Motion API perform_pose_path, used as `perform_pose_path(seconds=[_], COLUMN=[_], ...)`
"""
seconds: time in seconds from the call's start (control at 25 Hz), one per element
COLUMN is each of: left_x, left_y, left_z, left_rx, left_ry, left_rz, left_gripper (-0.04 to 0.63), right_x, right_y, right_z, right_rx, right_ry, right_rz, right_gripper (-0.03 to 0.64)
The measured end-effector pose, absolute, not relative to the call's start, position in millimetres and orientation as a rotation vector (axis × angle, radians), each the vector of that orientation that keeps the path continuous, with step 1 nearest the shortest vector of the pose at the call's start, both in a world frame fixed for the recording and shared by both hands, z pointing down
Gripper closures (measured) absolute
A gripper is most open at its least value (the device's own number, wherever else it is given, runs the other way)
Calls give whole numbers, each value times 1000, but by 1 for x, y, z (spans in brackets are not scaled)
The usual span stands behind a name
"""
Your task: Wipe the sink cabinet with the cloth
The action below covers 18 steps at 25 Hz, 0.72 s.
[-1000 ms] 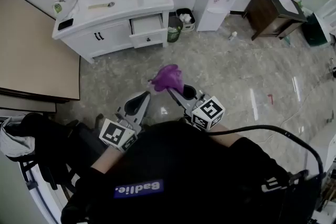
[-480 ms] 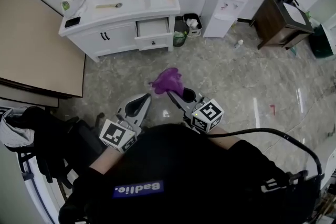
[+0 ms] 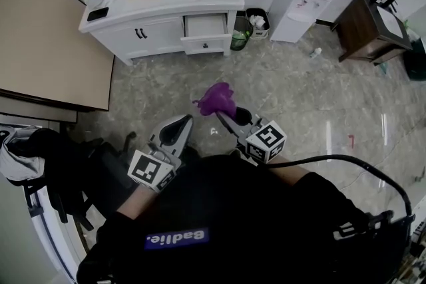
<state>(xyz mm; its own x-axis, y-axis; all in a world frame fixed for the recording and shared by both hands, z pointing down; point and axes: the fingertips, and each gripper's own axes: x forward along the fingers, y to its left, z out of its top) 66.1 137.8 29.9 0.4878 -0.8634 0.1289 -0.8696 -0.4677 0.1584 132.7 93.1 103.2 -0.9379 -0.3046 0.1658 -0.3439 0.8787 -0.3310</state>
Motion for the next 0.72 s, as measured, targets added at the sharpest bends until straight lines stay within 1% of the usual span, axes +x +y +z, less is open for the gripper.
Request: perform_pose_path(seconds=[0.48,0.6,0.72], left_x=[-77,-94,-99], left_y=[61,39,22], left_z=[64,65,78], left_rx=[2563,2549,2551], left_ry=[-1307,-1313,-1326], left_rz=[-32,-126,-137], left_gripper=[591,591,591], right_x=[-3,-18,-25], right_y=[30,15,-2], right_z=[132,145,167], right_rx=[720,735,742], right_ry=[-2817,-2796,-2782], right_rz=[477,483,509], right_gripper=[555,555,555])
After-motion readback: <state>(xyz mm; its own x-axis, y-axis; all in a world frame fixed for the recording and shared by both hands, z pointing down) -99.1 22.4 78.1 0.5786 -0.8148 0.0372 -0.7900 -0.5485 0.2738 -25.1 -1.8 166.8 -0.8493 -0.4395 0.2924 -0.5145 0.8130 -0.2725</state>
